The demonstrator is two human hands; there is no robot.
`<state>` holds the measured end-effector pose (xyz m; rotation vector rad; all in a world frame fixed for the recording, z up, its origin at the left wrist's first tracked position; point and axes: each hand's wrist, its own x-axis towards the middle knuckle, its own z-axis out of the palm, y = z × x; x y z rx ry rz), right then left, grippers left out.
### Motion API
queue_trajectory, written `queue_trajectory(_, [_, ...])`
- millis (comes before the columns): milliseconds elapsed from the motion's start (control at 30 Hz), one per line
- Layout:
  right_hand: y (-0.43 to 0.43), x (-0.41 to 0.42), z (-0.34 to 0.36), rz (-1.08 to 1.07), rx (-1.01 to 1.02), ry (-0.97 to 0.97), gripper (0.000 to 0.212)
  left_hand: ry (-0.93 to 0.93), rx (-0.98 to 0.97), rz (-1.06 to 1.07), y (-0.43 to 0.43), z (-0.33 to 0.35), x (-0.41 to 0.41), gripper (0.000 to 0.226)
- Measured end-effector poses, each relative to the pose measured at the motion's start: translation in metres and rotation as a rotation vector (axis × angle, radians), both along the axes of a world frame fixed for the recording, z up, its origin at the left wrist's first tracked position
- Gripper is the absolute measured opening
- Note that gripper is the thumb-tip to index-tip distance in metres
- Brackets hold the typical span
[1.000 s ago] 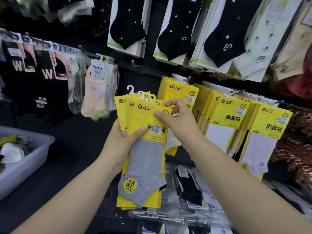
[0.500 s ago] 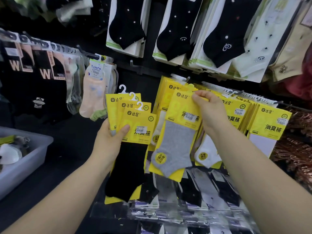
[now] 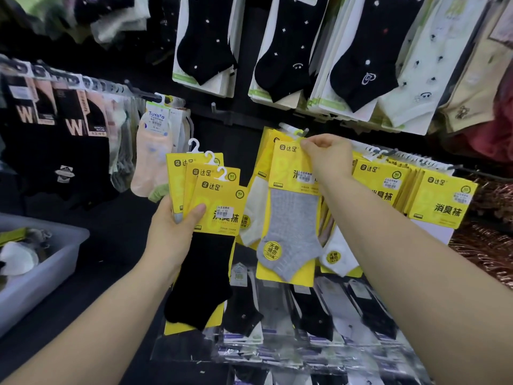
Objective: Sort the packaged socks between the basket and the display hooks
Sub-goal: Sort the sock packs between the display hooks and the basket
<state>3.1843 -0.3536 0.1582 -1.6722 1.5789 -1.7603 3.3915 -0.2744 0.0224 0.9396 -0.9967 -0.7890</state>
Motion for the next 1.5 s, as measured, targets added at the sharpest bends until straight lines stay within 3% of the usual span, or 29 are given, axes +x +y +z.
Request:
queue_trajectory(133, [-0.001, -0.001, -0.006, -0.041, -0.021, 0.072, 0.012, 0.048, -0.029, -0.017, 0.003, 0.004, -0.006, 0.023])
queue_trajectory(300, [0.009, -0.005, -0.019, -0.141, -0.028, 0.139, 0.040, 0.073, -0.034, -0.070, 0.005, 0.007, -0.005, 0.023])
queue_trajectory(367, [0.023, -0.002, -0.027, -0.149, -0.103, 0.180, 0.034, 0.073, -0.031, -0.112, 0.005, 0.007, -0.005, 0.024])
queue_trajectory(467, [0.046, 0.014, -0.042, 0.165, -0.033, 0.204, 0.020, 0.105, -0.020, -0.162, 0.004, 0.009, -0.010, 0.027])
queue_trajectory(533, [0.057, 0.026, -0.052, 0.371, 0.120, 0.199, 0.028, 0.134, -0.022, -0.205, 0.003, 0.010, -0.015, 0.037])
queue_trajectory(633, [0.060, 0.032, -0.059, 0.396, 0.126, 0.125, 0.031, 0.169, -0.022, -0.273, 0.002, 0.009, -0.023, 0.052])
queue_trajectory(767, [0.057, 0.020, -0.056, 0.419, 0.199, -0.011, 0.024, 0.215, 0.006, -0.309, 0.001, 0.006, -0.027, 0.045])
queue_trajectory(900, [0.053, 0.000, -0.044, 0.316, 0.124, -0.146, 0.006, 0.127, -0.006, -0.198, 0.001, 0.005, -0.019, 0.023])
queue_trajectory(1100, [0.032, -0.015, -0.005, 0.181, 0.032, -0.241, 0.014, 0.037, 0.009, -0.012, 0.003, 0.003, -0.002, 0.020])
queue_trajectory(1500, [0.012, 0.000, -0.002, -0.011, 0.006, 0.034, 0.012, -0.008, 0.023, -0.069, 0.003, 0.000, 0.003, 0.019])
